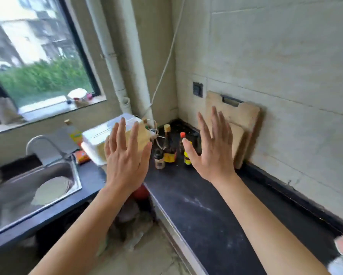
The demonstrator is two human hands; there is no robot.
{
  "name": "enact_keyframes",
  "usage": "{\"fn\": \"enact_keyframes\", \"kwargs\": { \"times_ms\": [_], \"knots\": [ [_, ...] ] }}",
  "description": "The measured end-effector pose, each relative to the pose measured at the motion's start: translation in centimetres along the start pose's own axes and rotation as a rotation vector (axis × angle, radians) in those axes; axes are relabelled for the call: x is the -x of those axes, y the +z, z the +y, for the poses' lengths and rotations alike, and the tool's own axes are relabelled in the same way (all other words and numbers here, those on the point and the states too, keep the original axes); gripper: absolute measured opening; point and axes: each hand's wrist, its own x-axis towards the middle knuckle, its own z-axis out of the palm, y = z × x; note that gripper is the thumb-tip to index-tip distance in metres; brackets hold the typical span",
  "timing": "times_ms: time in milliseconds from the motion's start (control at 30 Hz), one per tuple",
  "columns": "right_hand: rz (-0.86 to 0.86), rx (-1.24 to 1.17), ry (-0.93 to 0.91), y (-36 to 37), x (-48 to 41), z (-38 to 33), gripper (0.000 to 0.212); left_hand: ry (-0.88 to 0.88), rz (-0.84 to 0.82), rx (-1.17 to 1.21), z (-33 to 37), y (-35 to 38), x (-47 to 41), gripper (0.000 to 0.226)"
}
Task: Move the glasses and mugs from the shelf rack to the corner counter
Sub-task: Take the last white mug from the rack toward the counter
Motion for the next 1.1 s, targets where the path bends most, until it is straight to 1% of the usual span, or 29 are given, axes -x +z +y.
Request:
{"fn": "enact_keyframes", "kwargs": {
  "times_ms": [67, 133, 200, 300, 367, 533, 700, 833, 933, 1100],
  "knots": [
    [-0.041, -0.073, -0.068, 3.8, -0.9, -6.5, 0.072, -0.037, 0.039, -0.058, -6.2, -3.5, 0.8, 0.062],
    [-0.065, -0.141, -0.151, 8.2, -1.6, -14.5, 0.072, -0.074, 0.063, -0.134, -13.7, -7.6, 2.4, 0.063],
    [-0.080, -0.218, -0.218, 12.5, -1.8, -23.7, 0.071, -0.141, 0.088, -0.206, -21.5, -12.4, 4.1, 0.064],
    [-0.117, -0.330, -0.344, 17.5, -2.1, -36.6, 0.071, -0.241, 0.116, -0.327, -30.9, -19.2, 6.2, 0.066],
    [-0.167, -0.402, -0.427, 20.1, -2.0, -44.9, 0.072, -0.307, 0.140, -0.392, -36.6, -24.0, 7.9, 0.066],
    [-0.233, -0.546, -0.612, 24.9, -1.3, -60.4, 0.073, -0.499, 0.162, -0.537, -48.1, -32.8, 13.2, 0.070],
    [-0.342, -0.645, -0.710, 30.6, 0.1, -71.3, 0.074, -0.692, 0.192, -0.642, -56.0, -37.6, 18.0, 0.068],
    [-0.413, -0.696, -0.759, 35.8, 0.4, -78.0, 0.074, -0.761, 0.202, -0.685, -62.6, -38.8, 19.3, 0.069],
    [-0.425, -0.724, -0.787, 40.1, -0.6, -82.3, 0.074, -0.828, 0.171, -0.719, -68.2, -38.9, 19.2, 0.069],
    [-0.519, -0.754, -0.783, 47.4, -3.4, -88.5, 0.076, -0.930, 0.075, -0.759, -76.4, -39.2, 18.6, 0.073]
  ]
}}
